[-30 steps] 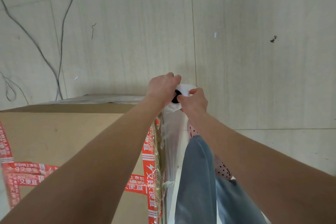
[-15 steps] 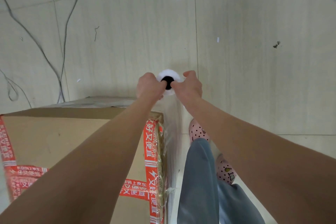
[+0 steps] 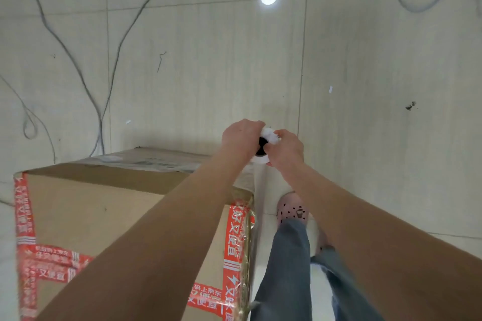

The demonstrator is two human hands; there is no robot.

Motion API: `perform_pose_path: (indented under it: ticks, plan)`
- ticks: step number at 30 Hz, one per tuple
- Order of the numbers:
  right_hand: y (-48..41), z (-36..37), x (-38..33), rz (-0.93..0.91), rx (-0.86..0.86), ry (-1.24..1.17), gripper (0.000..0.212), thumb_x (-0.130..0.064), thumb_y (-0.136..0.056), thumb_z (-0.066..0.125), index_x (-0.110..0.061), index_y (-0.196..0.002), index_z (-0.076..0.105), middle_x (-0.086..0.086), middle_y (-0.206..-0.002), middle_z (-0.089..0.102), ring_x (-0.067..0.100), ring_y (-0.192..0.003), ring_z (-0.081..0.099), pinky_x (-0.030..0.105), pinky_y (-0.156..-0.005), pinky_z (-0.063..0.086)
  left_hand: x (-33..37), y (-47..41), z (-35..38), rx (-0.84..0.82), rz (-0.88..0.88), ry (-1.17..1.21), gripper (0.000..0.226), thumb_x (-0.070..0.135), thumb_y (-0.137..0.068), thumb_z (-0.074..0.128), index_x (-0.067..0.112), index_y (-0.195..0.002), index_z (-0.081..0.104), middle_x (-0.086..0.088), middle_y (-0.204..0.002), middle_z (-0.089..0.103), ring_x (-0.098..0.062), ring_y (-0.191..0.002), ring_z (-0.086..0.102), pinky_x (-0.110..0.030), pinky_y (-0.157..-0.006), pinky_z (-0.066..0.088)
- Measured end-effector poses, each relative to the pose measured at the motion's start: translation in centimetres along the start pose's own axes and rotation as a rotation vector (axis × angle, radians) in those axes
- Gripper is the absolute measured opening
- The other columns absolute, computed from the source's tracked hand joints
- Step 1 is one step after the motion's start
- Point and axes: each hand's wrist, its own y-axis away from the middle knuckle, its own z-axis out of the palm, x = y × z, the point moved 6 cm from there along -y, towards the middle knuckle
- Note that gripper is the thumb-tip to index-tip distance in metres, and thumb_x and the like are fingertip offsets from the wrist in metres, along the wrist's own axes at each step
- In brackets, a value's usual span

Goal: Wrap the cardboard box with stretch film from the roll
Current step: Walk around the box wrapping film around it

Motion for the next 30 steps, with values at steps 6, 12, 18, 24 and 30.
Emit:
perform_pose_path:
  ticks: [6, 12, 18, 24, 30]
  plan:
    - [-1.0, 0.3, -2.2, -0.054, -0.037, 0.145, 0.02, -0.009, -0.08, 0.056, -0.01, -0.099, 0.062, 0.007, -0.101, 0.065, 0.028, -0.085, 0.064, 0.042, -0.076, 0.056, -1.7, -1.1, -0.9, 0.0, -0.107, 0.092, 0.007, 0.011, -0.085, 0.051, 0.011, -0.086, 0.059, -0.007, -0.091, 0.06, -0.025, -0.085, 0.06, -0.03, -0.065, 0.044]
    - [-1.5, 1.7, -6.0, -0.131, -0.111, 0.222, 0.039, -0.016, -0.084, 0.058, -0.022, -0.123, 0.053, 0.005, -0.122, 0.056, 0.021, -0.095, 0.058, 0.028, -0.073, 0.044, -6.6, -1.2, -0.1, 0.049, -0.391, 0.609, 0.014, 0.017, -0.082, 0.057, 0.005, -0.076, 0.058, -0.009, -0.076, 0.064, -0.025, -0.066, 0.065, -0.031, -0.059, 0.053]
    - [-1.4, 4.8, -8.3, -0.059, -0.251, 0.227, 0.052, -0.026, -0.085, 0.064, -0.017, -0.132, 0.044, -0.001, -0.109, 0.052, 0.025, -0.1, 0.063, 0.033, -0.086, 0.052, -10.0, 1.0, 2.1, 0.099, -0.758, 1.233, 0.029, 0.031, -0.087, 0.062, 0.002, -0.082, 0.062, -0.009, -0.067, 0.066, -0.024, -0.055, 0.068, -0.037, -0.063, 0.06]
    - [-1.4, 6.3, -11.1, -0.185, -0.288, 0.43, 0.029, -0.021, -0.092, 0.055, -0.007, -0.117, 0.054, -0.001, -0.102, 0.051, 0.025, -0.095, 0.059, 0.029, -0.079, 0.047, -11.0, -0.9, -1.9, 0.169, -0.52, 0.621, 0.032, 0.012, -0.09, 0.05, 0.018, -0.12, 0.058, -0.007, -0.098, 0.066, -0.029, -0.093, 0.062, -0.032, -0.065, 0.044]
    - [-1.6, 7.2, -11.6, -0.198, -0.31, 0.536, 0.006, -0.019, -0.093, 0.052, -0.014, -0.091, 0.051, -0.001, -0.089, 0.054, 0.02, -0.079, 0.053, 0.023, -0.057, 0.036, -11.6, -1.8, -2.7, 0.086, -0.465, 0.526, 0.021, 0.003, -0.082, 0.049, 0.013, -0.093, 0.065, -0.01, -0.095, 0.066, -0.029, -0.086, 0.063, -0.031, -0.062, 0.045]
